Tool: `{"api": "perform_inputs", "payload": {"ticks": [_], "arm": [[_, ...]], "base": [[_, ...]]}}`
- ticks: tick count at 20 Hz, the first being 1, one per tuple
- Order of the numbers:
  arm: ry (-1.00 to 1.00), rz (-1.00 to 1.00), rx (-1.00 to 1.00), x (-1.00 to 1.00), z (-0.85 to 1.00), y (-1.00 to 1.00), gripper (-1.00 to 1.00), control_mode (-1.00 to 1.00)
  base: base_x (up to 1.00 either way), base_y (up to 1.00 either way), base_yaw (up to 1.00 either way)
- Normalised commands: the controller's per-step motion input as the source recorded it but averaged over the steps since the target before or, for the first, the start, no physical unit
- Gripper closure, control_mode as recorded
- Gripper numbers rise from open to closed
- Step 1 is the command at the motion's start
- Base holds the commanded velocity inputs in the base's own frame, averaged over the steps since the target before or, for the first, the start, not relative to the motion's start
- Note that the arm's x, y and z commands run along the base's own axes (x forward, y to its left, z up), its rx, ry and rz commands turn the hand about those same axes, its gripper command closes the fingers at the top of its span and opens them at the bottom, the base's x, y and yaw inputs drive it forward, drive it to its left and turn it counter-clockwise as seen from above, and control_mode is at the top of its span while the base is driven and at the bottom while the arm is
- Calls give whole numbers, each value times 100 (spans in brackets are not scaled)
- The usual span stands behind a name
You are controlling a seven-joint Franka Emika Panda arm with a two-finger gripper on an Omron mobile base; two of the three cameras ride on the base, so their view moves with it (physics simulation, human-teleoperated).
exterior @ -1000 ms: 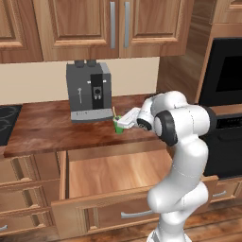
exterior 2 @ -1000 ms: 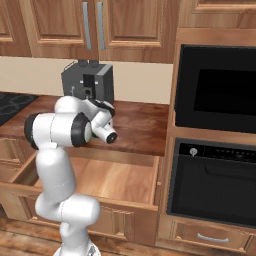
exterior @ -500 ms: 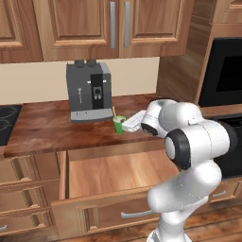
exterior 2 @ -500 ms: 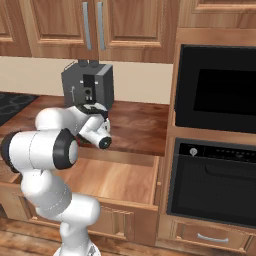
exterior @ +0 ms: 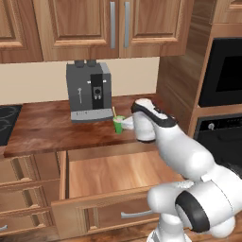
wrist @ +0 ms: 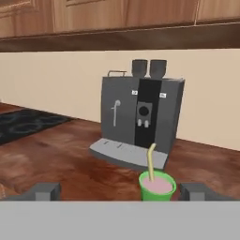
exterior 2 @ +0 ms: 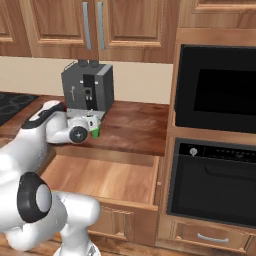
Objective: Pick up the straw from the left drawer and put it inside the smoothie cup.
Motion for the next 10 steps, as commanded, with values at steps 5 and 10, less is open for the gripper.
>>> {"api": "perform_inputs", "payload": {"ticks": [5,10], "arm": [[14,-15,-8,-84,78,-24,-100,-100],[11,-11,-3,-58,88,-39,-100,-100]], "base": [[0,0,0],[0,0,0]]}}
